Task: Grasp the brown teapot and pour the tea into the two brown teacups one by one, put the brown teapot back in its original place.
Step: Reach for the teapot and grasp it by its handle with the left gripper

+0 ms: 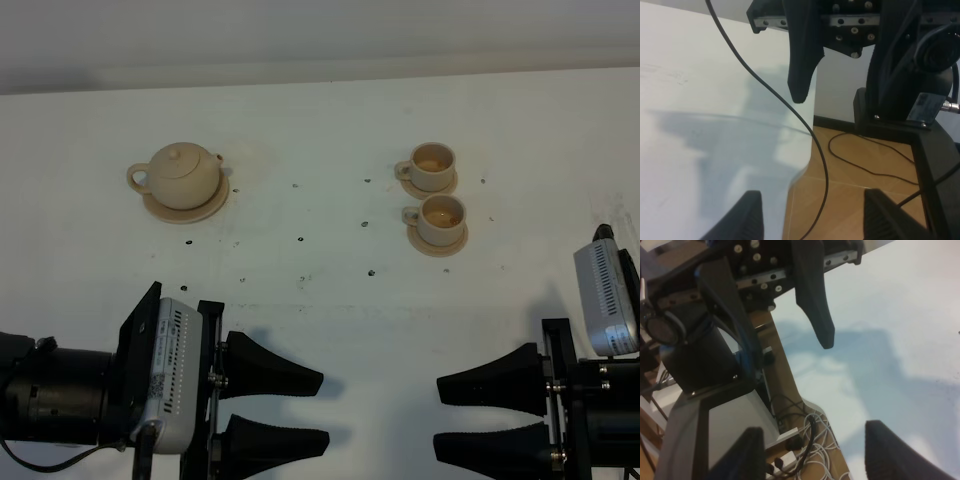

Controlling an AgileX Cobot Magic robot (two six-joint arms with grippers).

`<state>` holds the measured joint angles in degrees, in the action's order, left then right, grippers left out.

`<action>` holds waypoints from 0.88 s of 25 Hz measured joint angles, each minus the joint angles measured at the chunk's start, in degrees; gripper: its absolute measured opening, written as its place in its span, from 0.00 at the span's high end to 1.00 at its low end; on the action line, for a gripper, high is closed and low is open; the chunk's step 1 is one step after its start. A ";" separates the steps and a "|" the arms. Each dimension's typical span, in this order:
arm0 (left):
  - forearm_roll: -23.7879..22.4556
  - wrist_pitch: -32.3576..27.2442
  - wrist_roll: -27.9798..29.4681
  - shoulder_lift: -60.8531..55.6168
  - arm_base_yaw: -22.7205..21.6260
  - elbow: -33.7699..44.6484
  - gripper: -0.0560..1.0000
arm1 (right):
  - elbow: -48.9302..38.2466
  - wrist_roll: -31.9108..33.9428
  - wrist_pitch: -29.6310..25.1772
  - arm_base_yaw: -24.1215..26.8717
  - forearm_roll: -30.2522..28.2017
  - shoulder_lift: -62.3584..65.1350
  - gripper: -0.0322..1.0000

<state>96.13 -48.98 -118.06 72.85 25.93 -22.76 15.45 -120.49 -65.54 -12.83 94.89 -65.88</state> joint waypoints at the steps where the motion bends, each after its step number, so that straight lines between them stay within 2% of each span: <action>1: 0.00 0.00 0.00 0.00 0.00 0.00 0.52 | 0.00 0.00 0.00 0.00 -0.19 0.00 0.51; 7: -0.53 0.24 0.00 0.00 0.00 0.00 0.52 | 0.00 0.00 0.00 0.00 -1.22 0.00 0.51; 11: -1.67 2.60 0.00 0.00 0.00 0.00 0.52 | 0.00 0.09 0.00 0.00 -1.33 0.00 0.51; 14: 0.41 4.43 0.00 -0.21 0.00 0.00 0.52 | 0.00 2.29 0.83 0.00 0.93 0.00 0.51; 17: 4.00 8.20 0.39 -2.16 0.00 -0.06 0.52 | 0.05 6.52 3.60 0.00 2.33 0.00 0.51; 22: 3.60 19.24 10.96 -8.23 0.00 -2.88 0.52 | 3.37 19.67 9.57 0.00 -0.61 0.00 0.51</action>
<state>99.73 -29.74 -107.10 64.63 25.93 -25.64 18.82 -100.82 -55.97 -12.83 94.28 -65.88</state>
